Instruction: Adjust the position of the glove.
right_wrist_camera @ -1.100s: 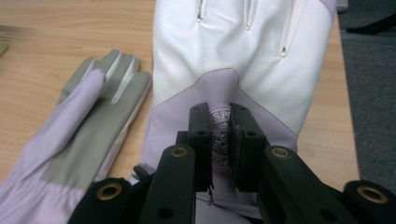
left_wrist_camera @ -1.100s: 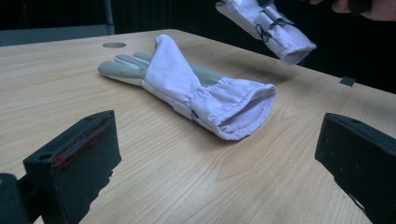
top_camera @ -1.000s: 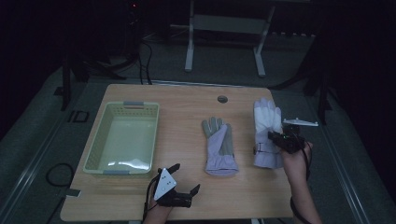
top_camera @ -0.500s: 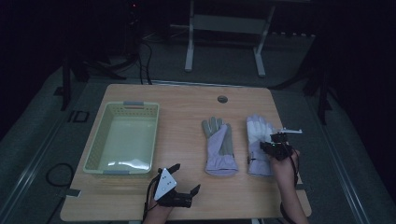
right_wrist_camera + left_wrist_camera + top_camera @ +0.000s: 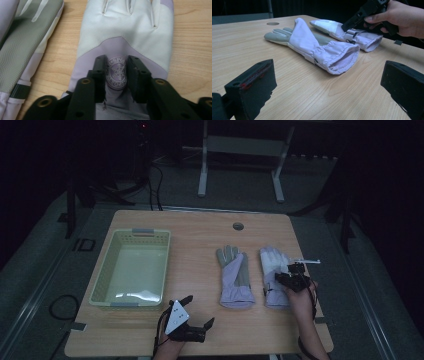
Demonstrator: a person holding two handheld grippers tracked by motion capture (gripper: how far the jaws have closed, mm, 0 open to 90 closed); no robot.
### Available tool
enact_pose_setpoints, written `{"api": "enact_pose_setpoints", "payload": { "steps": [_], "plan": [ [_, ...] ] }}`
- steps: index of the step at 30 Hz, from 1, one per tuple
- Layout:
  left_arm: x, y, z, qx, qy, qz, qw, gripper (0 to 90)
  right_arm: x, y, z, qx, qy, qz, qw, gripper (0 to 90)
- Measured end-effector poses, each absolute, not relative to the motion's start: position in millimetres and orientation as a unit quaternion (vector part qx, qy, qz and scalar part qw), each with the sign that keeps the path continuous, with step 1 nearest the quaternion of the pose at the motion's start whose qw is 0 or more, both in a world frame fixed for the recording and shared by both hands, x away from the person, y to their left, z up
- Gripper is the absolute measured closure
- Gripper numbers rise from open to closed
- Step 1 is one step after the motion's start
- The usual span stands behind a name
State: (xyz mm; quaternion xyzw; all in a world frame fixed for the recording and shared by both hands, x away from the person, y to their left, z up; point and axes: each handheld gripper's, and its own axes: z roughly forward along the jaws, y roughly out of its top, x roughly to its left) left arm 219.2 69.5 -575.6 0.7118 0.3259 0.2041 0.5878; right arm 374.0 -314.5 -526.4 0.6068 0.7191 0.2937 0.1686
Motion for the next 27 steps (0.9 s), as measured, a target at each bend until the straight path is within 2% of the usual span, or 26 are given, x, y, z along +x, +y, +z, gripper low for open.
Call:
{"api": "enact_pose_setpoints", "payload": {
  "steps": [6,9,11,20,22,23,27],
  "plan": [
    [219.4,69.7,-575.6,0.711,0.327,0.204,0.588,0.1,371.3,-318.8,-522.3,0.602,0.719,0.303,0.169,52.5],
    [219.4,69.7,-575.7,0.711,0.327,0.204,0.588,0.1,368.4,-321.7,-515.2,0.591,0.729,0.305,0.164,52.9],
    [219.4,69.6,-575.6,0.711,0.327,0.204,0.588,0.1,364.8,-327.1,-506.5,0.578,0.736,0.324,0.138,51.7],
    [219.3,69.6,-575.6,0.711,0.328,0.205,0.588,0.1,352.2,-341.9,-493.3,0.543,0.751,0.338,0.165,50.0],
    [219.4,69.6,-575.6,0.711,0.328,0.204,0.588,0.1,351.9,-344.3,-493.4,0.541,0.752,0.337,0.17,45.9],
    [219.5,69.6,-575.6,0.711,0.328,0.203,0.588,0.1,353.0,-344.1,-495.5,0.538,0.757,0.33,0.169,40.4],
    [219.6,69.8,-575.6,0.711,0.328,0.203,0.588,0.1,357.4,-341.8,-502.1,0.54,0.759,0.323,0.167,40.7]
  ]
}}
